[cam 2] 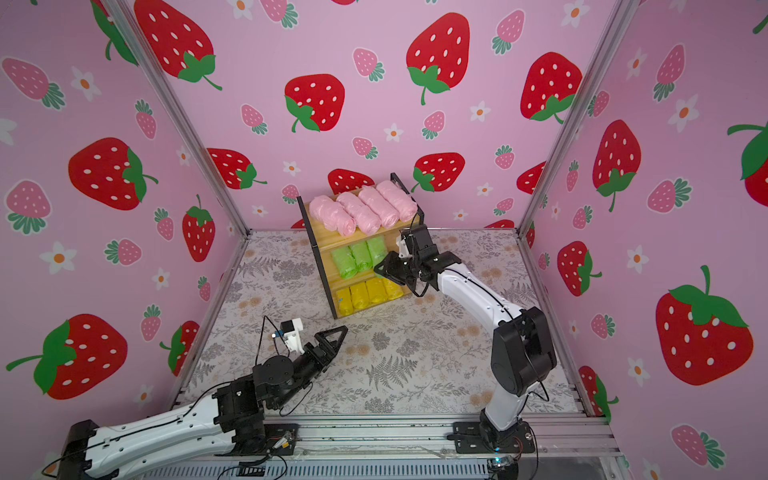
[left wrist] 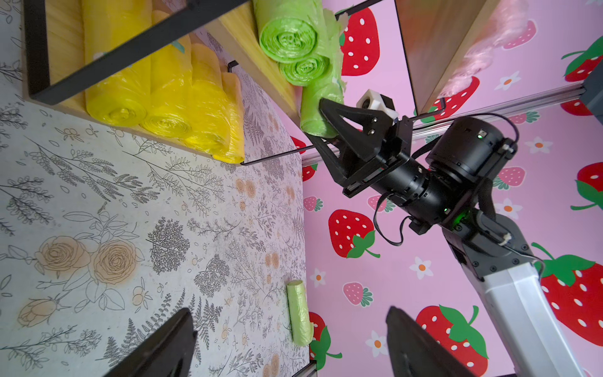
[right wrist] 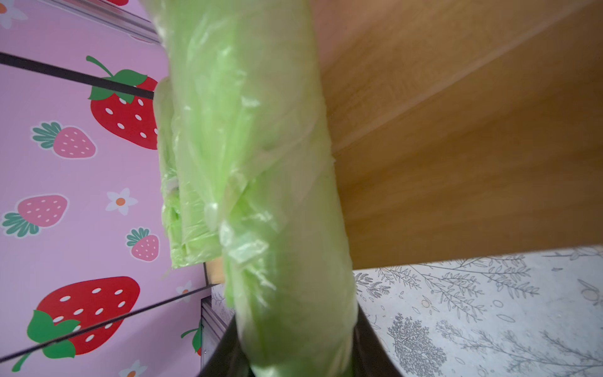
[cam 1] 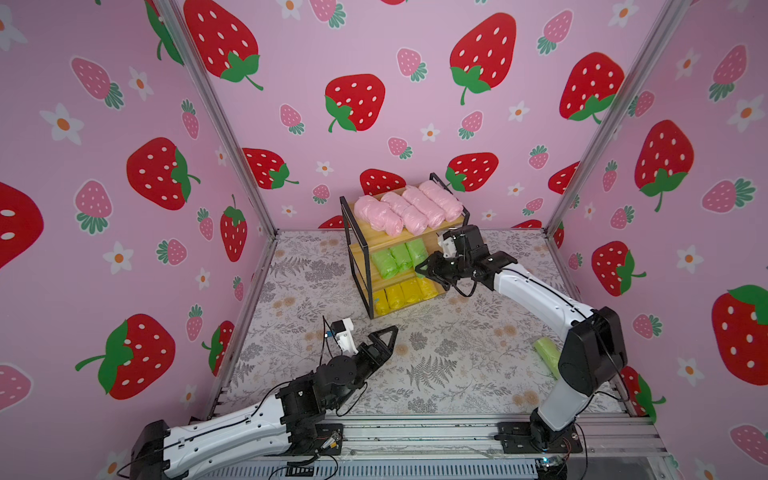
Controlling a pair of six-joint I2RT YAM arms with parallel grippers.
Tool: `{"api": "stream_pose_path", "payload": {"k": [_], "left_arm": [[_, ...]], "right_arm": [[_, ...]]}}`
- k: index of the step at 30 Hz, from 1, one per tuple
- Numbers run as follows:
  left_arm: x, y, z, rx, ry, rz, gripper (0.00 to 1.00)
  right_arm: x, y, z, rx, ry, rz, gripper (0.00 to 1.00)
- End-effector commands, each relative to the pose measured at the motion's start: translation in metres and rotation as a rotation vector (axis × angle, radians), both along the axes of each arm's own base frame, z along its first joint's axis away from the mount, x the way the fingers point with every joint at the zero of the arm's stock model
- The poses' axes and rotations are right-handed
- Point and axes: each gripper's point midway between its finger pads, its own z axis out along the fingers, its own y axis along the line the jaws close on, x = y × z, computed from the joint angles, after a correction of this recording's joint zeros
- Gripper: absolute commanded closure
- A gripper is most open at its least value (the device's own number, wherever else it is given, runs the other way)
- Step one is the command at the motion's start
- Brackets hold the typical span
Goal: Sort the rolls of trash bags by color and place them on the shelf
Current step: Place the roll of trash bags on the shelf.
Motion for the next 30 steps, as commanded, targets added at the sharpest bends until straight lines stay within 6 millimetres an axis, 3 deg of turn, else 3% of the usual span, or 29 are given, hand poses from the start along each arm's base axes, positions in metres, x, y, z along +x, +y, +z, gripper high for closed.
{"api": "stream_pose_path", "payload": {"k": [1, 6, 10, 18, 30], "left_arm": [[0.002, 0.003, 0.014, -0.009, -0.028, 0.019, 0.05], [0.002, 0.004, 0.013, -0.007, -0.028, 0.021, 0.05], [0.002, 0.003, 0.013, -0.005, -0.027, 0.019, 0.05], [0.003, -0.002, 0.017, 0.007, -0.033, 0.004, 0.05], [0.003, -0.005, 0.015, 0.011, -0.028, -0.004, 0.05]], "right_arm": [[0.010, -0.002, 0.016, 0.020, -0.031, -0.016, 0.69], [0.008, -0.007, 0.019, 0.000, -0.026, -0.022, 0.42], [0.005, -0.015, 0.021, -0.043, -0.022, -0.028, 0.30], [-0.014, -0.019, 0.029, -0.030, -0.013, 0.012, 0.27], [-0.043, -0.033, 0.016, -0.021, 0.020, 0.013, 0.28]]}}
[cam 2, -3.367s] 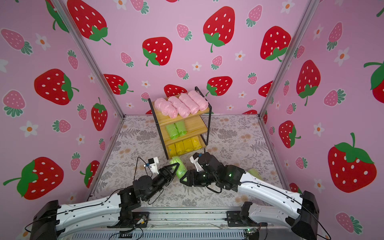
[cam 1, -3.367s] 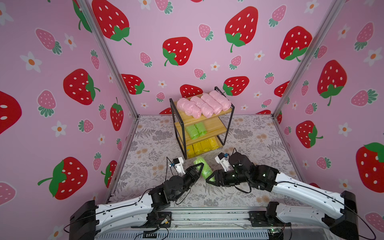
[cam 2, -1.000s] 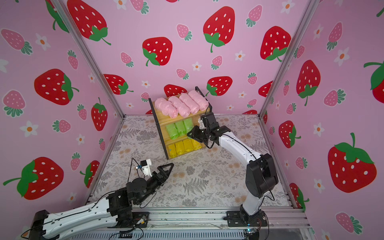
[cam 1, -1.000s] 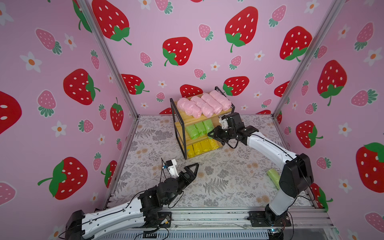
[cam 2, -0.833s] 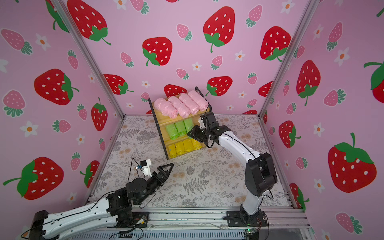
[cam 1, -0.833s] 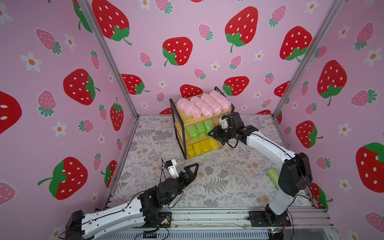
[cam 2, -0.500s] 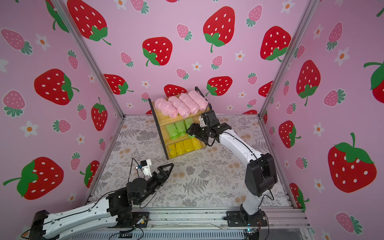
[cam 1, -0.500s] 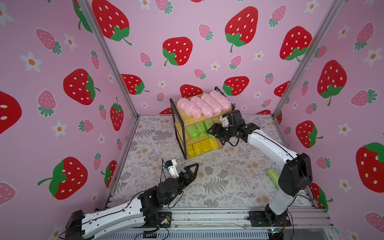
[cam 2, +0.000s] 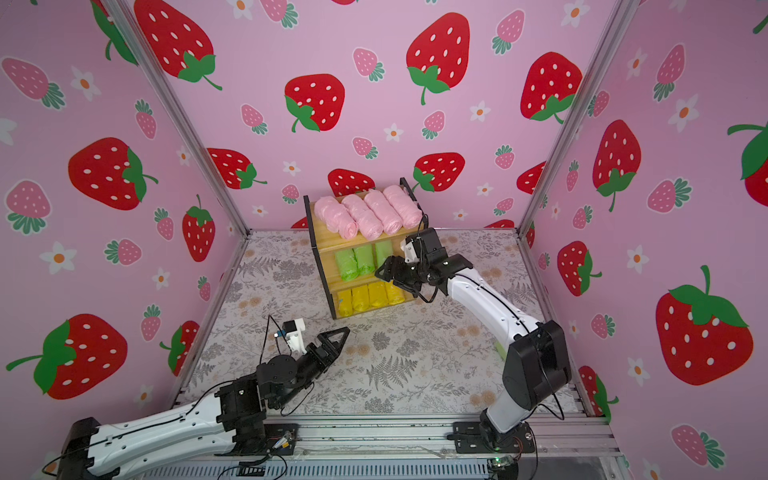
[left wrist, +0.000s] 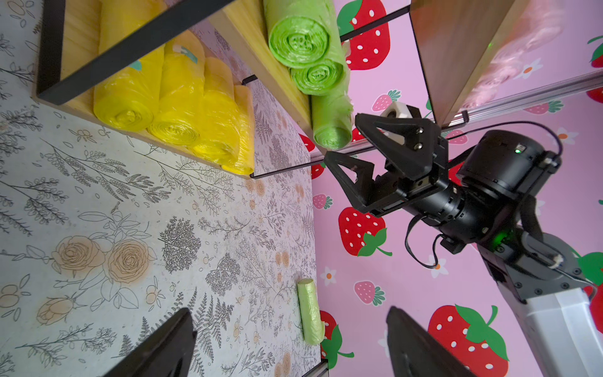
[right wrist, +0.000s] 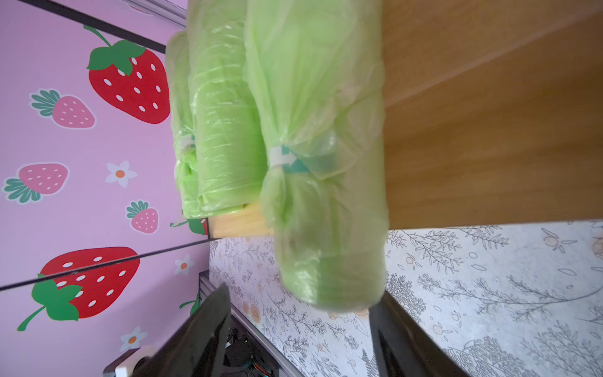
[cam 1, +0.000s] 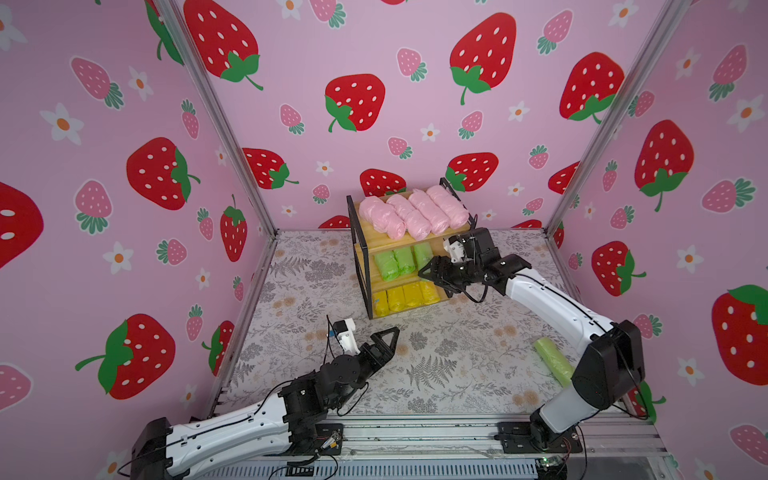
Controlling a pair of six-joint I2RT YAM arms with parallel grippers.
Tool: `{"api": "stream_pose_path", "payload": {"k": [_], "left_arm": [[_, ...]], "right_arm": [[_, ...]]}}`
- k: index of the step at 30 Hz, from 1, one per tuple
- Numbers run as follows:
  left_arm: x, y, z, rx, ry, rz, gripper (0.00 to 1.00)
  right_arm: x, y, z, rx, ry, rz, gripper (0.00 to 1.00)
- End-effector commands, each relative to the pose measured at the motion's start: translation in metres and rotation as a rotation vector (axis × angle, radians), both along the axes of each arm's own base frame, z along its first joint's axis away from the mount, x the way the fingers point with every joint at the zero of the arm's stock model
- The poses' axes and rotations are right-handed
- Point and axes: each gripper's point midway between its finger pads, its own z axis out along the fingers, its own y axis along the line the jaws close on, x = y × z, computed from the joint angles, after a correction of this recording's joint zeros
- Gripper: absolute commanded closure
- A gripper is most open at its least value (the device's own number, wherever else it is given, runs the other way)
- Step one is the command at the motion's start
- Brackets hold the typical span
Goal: Sort the rolls of trash bags by color and place them on the shelf
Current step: Place the roll of trash bags on the shelf.
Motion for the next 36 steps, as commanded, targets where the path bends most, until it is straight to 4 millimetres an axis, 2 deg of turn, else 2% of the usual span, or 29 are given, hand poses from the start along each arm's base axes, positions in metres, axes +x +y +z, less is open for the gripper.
{"api": "stream_pose_path", "payload": {"k": [1, 9, 16, 24, 31, 36], "left_arm": [[0.001, -0.003, 0.023, -0.031, -0.036, -0.003, 0.05], [0.002, -0.006, 0.022, -0.027, -0.035, -0.010, 0.05], [0.002, -0.007, 0.023, -0.020, -0.037, -0.014, 0.05], [0.002, -0.009, 0.020, -0.013, -0.030, -0.018, 0.05], [0.001, -0.009, 0.019, 0.000, -0.024, -0.021, 0.05], [0.002, -0.012, 0.016, 0.005, -0.016, -0.024, 0.05]], "right_arm": [[-0.008, -0.011, 0.006, 0.009, 0.012, -0.027, 0.29], [-0.007, -0.006, 0.009, 0.036, 0.004, 0.004, 0.28], [0.000, -0.007, 0.007, 0.005, 0.004, 0.019, 0.18], [0.002, -0.007, -0.008, -0.056, 0.035, 0.116, 0.20], [0.009, -0.017, 0.002, -0.036, 0.058, 0.156, 0.21], [-0.006, -0.012, 0.005, 0.021, 0.091, 0.220, 0.21]]}}
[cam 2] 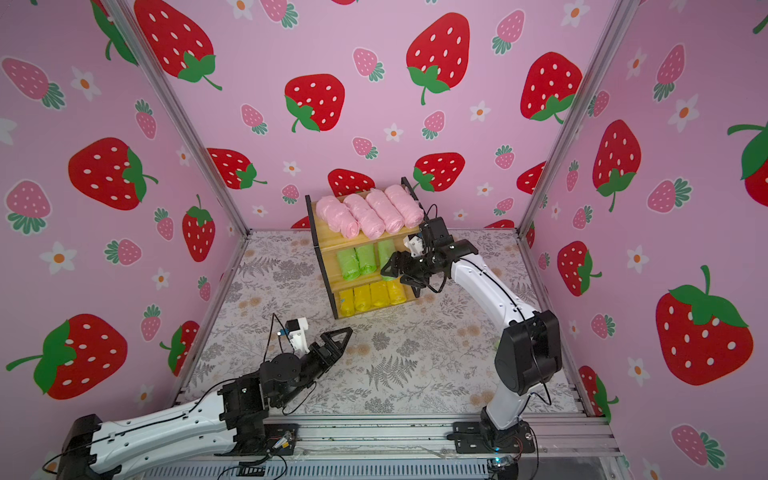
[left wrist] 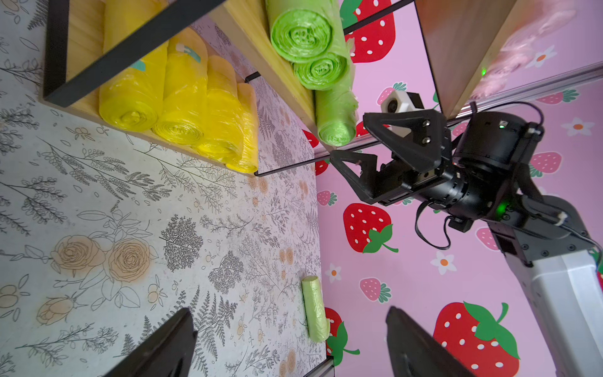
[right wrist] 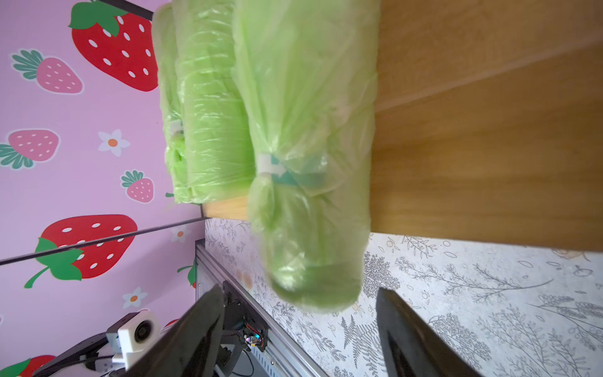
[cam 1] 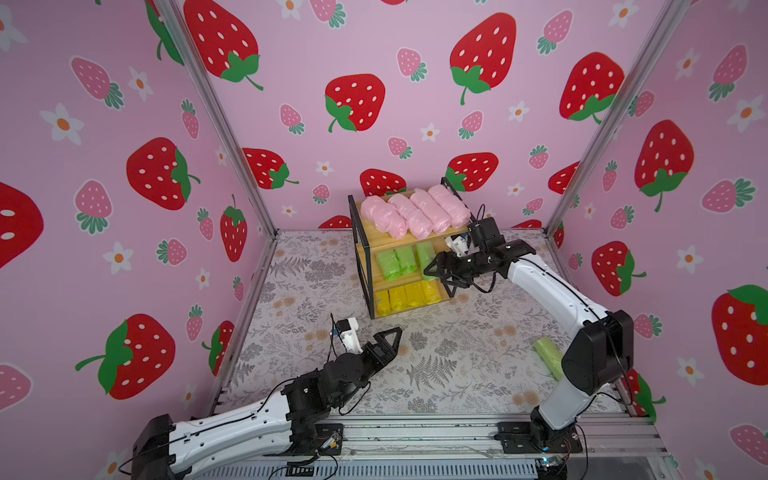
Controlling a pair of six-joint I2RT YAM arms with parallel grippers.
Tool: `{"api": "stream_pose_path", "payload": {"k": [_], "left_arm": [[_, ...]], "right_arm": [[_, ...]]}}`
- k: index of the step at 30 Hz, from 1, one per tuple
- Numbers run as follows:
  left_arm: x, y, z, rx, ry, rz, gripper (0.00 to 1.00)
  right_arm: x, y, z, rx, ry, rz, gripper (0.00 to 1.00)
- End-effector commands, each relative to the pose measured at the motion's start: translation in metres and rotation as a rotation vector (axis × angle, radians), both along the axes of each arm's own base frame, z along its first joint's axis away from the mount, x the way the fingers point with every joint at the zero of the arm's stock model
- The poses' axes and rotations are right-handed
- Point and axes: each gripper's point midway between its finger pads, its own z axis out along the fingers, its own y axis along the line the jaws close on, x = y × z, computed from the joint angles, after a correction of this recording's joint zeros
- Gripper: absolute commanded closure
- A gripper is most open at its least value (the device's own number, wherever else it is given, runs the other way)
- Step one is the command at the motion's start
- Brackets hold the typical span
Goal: Sort the rolls of trash bags by color and place them on the shelf
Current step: Place the roll of trash bags on the shelf.
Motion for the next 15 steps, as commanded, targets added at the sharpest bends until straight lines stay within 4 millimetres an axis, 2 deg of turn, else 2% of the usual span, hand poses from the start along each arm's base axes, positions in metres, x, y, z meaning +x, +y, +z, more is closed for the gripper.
{"api": "stream_pose_path", "payload": {"k": [1, 10, 15], "left_arm": [[0.002, -0.007, 0.019, -0.025, -0.024, -0.013, 0.05], [0.002, -0.018, 0.020, -0.001, -0.016, -0.042, 0.05], [0.002, -0.019, 0.021, 0.000, -0.015, -0.046, 0.05]], "right_arm": [[-0.016, 0.002, 0.002, 0.046, 0.039, 0.061, 0.21], [-0.042, 0.003, -0.001, 0.133, 0.050, 0.102, 0.19], [-0.055, -0.006, -0.005, 0.108, 0.047, 0.099, 0.19]]}}
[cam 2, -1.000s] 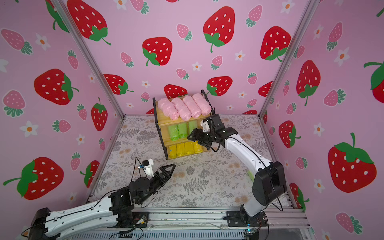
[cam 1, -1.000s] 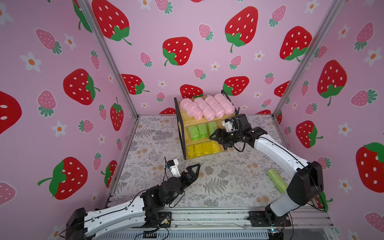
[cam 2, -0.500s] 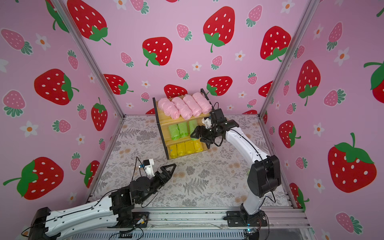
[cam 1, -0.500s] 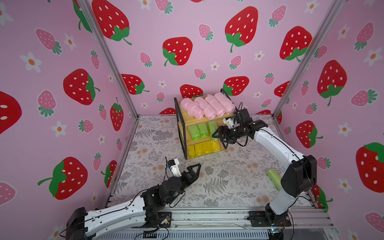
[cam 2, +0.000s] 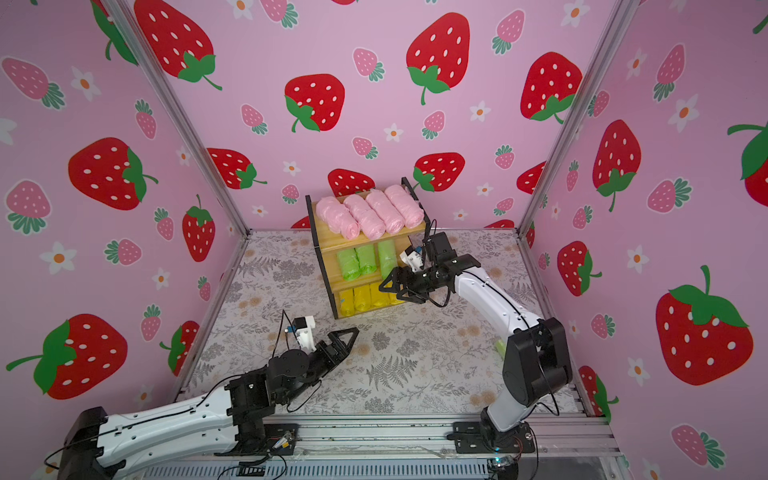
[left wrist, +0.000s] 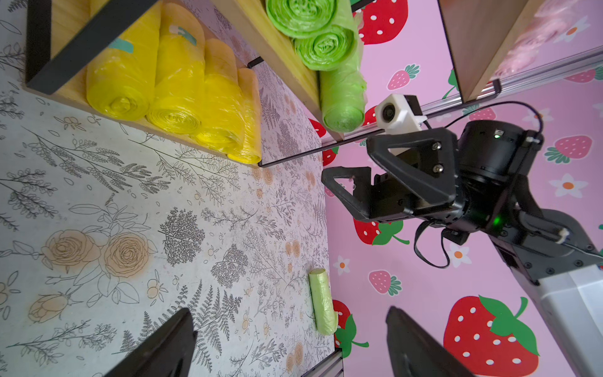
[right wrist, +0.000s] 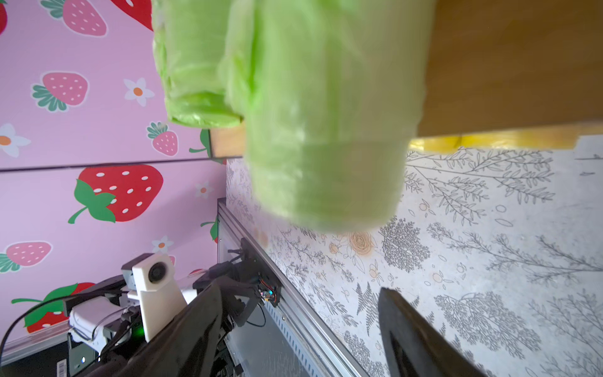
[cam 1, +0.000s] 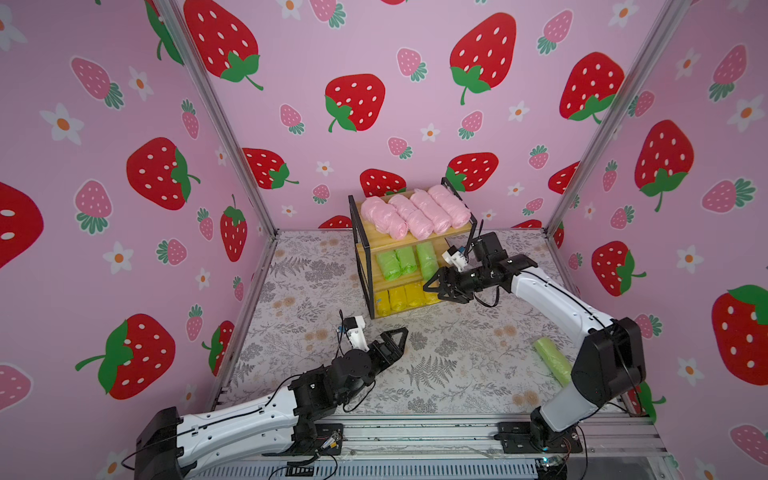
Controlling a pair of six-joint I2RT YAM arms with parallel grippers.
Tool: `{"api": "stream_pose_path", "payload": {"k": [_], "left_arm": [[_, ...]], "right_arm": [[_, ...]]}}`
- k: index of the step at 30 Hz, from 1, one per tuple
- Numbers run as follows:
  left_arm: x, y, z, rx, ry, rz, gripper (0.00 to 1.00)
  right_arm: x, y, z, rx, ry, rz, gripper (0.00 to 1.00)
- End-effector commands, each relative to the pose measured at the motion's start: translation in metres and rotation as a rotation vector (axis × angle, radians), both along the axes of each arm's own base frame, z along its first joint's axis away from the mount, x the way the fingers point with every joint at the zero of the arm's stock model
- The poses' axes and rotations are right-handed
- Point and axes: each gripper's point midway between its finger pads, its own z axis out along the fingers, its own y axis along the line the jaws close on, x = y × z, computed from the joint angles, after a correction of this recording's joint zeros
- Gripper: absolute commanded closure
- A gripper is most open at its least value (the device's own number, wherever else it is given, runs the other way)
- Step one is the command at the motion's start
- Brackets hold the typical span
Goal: Sort the rolls of trash bags by color and place them on the shelf
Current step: Place the roll of trash bags on the shelf, then pick up the roll of trash bags from the center of the board.
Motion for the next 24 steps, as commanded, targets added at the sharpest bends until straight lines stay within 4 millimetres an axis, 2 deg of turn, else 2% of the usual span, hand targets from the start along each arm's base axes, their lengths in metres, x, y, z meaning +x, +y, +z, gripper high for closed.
{"api": "stream_pose_path", "payload": {"k": [1, 11, 14, 16, 18, 19, 21, 24], "left_arm": [[0.001, -0.005, 0.023, -0.034, -0.030, -0.014, 0.05], [0.001, -0.016, 0.025, 0.005, -0.021, -0.044, 0.05], [0.001, -0.020, 0.026, 0.028, -0.022, -0.061, 0.05], [0.001, -0.023, 0.028, 0.040, -0.025, -0.072, 0.06], [0.001, -0.026, 0.029, 0.049, -0.030, -0.084, 0.06], [0.001, -0.027, 0.030, 0.055, -0.033, -0.089, 0.06], [0.000, -0.029, 0.032, 0.064, -0.038, -0.101, 0.06], [0.000, -0.033, 0.032, 0.077, -0.047, -0.120, 0.06]], "right_arm": [[-0.011, -0.010, 0.011, -0.002, -0.028, -0.007, 0.19], [-0.033, -0.055, 0.003, -0.140, -0.113, -0.160, 0.21], [-0.043, -0.077, -0.001, -0.217, -0.133, -0.220, 0.21], [-0.049, -0.102, -0.007, -0.322, -0.139, -0.283, 0.20], [-0.058, -0.139, -0.020, -0.473, -0.102, -0.377, 0.17], [-0.064, -0.160, -0.025, -0.540, -0.077, -0.436, 0.11], [-0.076, -0.196, -0.033, -0.626, -0.016, -0.547, 0.02], [-0.095, -0.238, -0.042, -0.673, 0.067, -0.709, 0.01]]}}
